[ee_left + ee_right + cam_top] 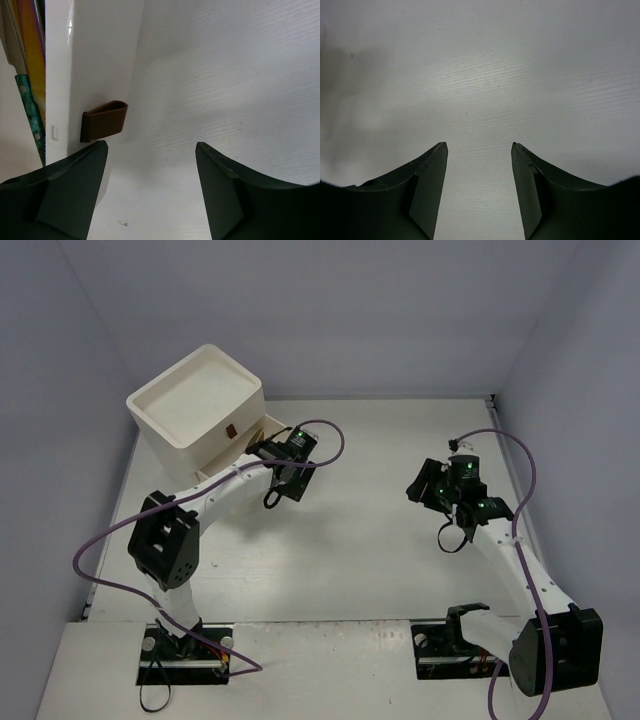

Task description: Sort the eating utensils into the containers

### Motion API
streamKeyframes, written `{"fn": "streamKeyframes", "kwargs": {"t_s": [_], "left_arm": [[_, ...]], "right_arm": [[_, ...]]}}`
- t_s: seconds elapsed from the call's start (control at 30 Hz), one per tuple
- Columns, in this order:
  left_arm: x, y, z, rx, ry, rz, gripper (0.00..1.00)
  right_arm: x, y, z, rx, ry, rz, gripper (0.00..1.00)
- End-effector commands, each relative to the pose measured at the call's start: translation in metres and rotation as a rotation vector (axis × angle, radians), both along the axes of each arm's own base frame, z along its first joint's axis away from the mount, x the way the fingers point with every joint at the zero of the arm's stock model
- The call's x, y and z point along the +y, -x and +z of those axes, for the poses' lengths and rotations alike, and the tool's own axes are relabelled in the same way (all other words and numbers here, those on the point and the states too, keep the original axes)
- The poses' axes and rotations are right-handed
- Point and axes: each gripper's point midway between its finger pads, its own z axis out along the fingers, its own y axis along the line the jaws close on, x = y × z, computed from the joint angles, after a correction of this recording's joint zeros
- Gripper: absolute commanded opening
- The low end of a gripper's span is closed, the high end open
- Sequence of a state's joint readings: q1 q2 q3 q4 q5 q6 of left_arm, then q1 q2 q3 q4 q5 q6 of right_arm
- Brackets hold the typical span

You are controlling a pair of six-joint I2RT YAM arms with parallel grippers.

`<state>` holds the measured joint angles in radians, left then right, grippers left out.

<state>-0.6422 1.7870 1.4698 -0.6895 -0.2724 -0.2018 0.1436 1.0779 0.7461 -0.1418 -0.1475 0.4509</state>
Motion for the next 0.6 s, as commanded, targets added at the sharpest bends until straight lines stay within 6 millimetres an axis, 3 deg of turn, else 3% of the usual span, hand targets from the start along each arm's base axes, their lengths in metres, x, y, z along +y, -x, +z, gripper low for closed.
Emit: {"fn": "streamKeyframes", "kwargs": {"t_s": [0.0,0.33,0.57], "left_arm": [[0.045,-0.037,0.051,-0.191,-0.113,0.109,0.69],[0.071,-0.051,0.042,-0.168,-0.16,0.156,0.69],[0.083,-0.053,0.06,-0.218,-0.176,0.168,0.69]], "right_arm": [[0.0,-0.005,0.006,-0.036,0.0,0.012,0.51],[-0.001,-0.003,0.0,-0.024,0.01,0.016,0.51],[-0.002,-0.002,-0.003,-0.016,0.014,0.016,0.51]]}}
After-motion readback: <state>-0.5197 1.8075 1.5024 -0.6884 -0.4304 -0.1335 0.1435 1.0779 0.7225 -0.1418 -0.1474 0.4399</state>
